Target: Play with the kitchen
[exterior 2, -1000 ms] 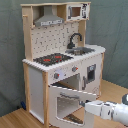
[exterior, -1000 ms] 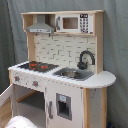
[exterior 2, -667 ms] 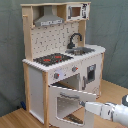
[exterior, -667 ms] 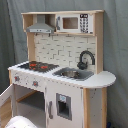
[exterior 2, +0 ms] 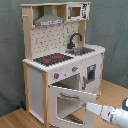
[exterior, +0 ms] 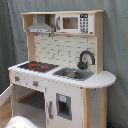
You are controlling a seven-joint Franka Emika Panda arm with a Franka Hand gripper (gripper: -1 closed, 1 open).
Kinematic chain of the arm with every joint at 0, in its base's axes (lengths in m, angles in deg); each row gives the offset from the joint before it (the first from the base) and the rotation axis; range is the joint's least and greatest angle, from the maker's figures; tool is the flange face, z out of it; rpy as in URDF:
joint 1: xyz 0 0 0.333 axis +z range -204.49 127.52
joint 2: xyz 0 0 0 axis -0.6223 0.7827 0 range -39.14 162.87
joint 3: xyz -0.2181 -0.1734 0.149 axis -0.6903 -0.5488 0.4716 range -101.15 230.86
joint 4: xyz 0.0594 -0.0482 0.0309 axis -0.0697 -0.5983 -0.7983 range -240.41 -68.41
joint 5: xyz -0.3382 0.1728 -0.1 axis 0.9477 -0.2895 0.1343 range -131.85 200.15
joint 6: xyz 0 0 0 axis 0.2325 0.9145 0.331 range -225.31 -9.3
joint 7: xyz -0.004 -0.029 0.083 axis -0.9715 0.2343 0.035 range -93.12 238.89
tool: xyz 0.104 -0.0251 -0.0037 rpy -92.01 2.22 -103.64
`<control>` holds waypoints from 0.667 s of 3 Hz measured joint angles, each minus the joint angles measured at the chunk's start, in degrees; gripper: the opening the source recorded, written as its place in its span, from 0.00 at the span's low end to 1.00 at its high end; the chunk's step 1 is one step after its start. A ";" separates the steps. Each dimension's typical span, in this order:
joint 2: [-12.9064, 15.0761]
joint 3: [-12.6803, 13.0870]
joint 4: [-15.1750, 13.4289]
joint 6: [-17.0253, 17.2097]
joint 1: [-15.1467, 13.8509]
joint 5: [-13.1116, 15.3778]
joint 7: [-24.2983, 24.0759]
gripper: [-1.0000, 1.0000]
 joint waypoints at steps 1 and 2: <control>0.00 1.92 -1.33 1.41 0.72 0.63 -6.76 1.00; 0.00 3.35 -2.44 3.07 1.54 0.92 -12.70 1.00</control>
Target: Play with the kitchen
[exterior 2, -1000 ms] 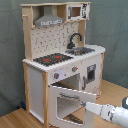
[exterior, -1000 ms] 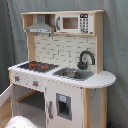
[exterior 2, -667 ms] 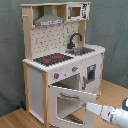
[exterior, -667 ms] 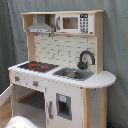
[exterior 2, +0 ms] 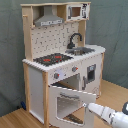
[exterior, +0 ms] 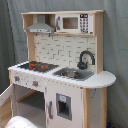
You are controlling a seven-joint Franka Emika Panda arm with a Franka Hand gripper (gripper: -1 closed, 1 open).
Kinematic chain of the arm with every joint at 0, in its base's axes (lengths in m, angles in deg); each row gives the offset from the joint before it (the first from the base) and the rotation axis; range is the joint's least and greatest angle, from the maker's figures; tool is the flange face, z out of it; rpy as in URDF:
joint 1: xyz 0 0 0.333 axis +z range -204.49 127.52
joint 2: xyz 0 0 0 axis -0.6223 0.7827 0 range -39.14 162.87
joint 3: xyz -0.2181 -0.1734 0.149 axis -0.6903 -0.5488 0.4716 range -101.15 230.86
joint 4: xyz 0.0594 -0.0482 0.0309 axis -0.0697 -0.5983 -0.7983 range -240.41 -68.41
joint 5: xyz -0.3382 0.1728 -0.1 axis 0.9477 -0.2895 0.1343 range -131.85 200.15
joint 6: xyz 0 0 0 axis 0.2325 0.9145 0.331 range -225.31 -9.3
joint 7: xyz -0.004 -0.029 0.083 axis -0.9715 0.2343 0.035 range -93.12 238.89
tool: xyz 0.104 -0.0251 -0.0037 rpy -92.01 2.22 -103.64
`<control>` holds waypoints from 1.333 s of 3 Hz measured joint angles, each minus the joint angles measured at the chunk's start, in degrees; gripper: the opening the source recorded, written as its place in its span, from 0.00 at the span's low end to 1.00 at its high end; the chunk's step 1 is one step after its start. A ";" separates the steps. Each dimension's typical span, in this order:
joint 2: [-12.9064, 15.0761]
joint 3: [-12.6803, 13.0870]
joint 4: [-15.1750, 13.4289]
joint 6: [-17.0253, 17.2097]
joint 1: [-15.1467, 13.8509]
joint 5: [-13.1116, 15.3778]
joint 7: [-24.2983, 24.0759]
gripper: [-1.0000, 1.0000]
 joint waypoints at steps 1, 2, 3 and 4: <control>0.06 0.79 -1.02 2.57 1.08 0.01 -5.94 1.00; 0.45 0.83 -1.43 5.90 1.83 0.00 -11.29 1.00; 0.99 0.85 -2.04 8.44 1.82 -0.04 -16.93 1.00; 1.16 0.91 -4.18 8.71 1.72 -0.12 -22.48 1.00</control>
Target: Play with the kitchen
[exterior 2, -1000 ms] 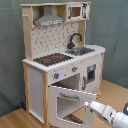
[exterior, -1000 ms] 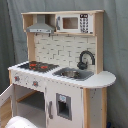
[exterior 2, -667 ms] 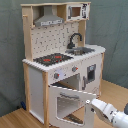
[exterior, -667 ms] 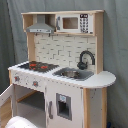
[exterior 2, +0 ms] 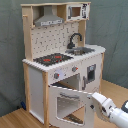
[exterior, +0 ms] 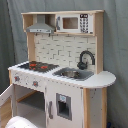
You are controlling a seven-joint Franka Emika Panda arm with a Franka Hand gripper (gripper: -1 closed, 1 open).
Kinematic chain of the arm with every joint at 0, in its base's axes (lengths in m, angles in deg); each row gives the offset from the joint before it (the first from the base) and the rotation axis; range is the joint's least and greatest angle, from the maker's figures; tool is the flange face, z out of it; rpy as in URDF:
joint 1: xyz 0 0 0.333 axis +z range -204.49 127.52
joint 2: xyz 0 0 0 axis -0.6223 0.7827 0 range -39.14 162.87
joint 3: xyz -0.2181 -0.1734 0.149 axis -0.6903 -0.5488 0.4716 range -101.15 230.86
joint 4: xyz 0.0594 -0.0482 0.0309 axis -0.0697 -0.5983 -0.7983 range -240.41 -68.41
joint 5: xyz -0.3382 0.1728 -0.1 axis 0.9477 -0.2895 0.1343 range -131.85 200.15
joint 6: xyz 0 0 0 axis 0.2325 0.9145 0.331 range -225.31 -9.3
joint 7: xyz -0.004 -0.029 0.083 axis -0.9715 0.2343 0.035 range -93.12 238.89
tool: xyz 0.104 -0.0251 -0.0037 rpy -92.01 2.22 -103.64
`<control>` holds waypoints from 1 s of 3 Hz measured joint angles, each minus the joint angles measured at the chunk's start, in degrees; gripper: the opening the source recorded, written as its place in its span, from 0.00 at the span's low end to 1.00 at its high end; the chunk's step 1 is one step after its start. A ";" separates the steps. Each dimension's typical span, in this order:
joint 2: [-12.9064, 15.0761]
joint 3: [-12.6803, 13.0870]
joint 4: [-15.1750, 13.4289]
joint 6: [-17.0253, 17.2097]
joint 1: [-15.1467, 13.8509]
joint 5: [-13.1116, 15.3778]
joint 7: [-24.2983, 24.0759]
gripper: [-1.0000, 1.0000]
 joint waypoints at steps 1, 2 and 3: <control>0.11 0.23 -1.42 0.00 -0.05 -0.10 -6.27 1.00; 0.62 0.28 -1.63 0.45 -0.34 -0.14 -12.29 1.00; 0.74 0.29 -3.30 0.70 -0.36 -0.48 -18.25 1.00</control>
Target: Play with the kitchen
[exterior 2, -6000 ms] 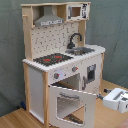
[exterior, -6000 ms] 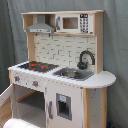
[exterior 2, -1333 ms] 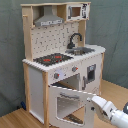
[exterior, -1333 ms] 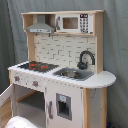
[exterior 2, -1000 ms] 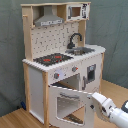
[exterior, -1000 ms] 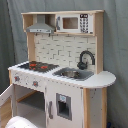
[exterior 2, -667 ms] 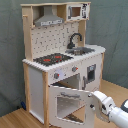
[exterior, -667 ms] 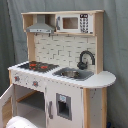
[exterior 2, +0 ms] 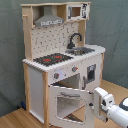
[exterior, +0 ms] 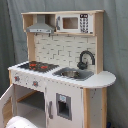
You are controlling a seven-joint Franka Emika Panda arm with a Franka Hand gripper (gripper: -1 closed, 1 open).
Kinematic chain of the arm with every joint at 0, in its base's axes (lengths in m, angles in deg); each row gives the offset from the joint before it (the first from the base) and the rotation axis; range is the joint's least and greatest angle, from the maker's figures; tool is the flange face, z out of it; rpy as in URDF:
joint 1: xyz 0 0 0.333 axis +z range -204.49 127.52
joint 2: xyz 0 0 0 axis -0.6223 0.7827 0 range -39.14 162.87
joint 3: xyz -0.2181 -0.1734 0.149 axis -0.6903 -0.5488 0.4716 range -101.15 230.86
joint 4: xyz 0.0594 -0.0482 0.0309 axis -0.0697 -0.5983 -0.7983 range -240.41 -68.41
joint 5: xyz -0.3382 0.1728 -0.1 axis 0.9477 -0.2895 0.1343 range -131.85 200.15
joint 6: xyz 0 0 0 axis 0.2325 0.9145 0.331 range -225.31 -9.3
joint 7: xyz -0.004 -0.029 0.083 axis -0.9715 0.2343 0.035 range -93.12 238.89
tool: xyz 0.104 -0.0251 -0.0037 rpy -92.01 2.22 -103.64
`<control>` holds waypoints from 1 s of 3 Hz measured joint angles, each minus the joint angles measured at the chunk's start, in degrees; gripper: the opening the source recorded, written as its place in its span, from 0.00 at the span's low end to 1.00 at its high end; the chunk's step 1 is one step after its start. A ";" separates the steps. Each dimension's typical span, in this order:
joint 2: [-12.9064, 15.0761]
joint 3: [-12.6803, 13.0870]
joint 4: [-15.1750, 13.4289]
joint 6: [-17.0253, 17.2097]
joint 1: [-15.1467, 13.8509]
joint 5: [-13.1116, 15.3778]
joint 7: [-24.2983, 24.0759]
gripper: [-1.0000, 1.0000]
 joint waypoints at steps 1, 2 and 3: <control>0.26 0.00 -3.21 0.00 0.19 -0.17 -5.16 1.00; 0.71 0.35 -8.26 -0.48 -0.76 -0.51 -7.57 1.00; 0.71 0.85 -10.22 -3.97 -5.41 -0.52 -7.62 1.00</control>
